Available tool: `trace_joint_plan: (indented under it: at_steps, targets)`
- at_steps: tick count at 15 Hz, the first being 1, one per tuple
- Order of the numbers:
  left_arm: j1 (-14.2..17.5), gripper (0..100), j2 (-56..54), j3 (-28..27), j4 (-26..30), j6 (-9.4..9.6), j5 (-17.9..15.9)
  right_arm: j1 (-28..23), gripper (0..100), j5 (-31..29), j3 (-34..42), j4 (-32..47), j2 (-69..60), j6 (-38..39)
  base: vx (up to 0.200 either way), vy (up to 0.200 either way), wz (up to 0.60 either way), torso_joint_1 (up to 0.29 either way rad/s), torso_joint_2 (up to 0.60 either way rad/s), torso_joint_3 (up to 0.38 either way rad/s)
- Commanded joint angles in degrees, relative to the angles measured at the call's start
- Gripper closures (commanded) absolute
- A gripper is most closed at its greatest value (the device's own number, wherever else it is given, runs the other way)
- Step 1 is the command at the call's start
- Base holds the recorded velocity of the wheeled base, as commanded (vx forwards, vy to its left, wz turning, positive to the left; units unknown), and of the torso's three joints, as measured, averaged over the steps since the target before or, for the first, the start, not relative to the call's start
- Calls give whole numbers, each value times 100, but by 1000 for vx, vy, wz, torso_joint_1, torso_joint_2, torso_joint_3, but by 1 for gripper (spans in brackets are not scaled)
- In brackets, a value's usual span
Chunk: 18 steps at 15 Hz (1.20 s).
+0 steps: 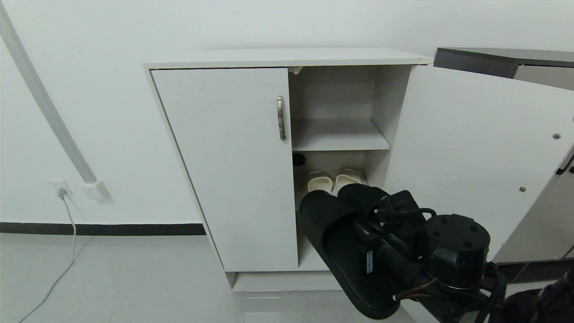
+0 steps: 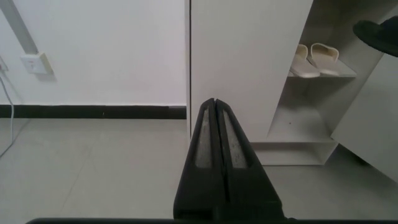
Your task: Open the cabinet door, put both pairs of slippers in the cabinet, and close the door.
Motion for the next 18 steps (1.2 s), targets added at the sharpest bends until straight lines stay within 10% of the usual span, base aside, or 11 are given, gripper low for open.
trace_joint_plan:
  at_steps: [1, 7, 18]
  targets:
    - [3, 100, 7, 1, 2, -2, 2, 86, 100, -994, -1037, 625, 436, 94, 0, 0, 0, 0, 0, 0]
    - [3, 100, 7, 1, 2, 7, -7, 86, 100, -2198, -3876, 4114, 506, 1122, 0, 0, 0, 0, 10, 0]
    - [3, 100, 7, 1, 2, 16, -7, 77, 100, -2286, -4632, 4747, 401, 1096, 0, 0, 0, 0, 0, 0]
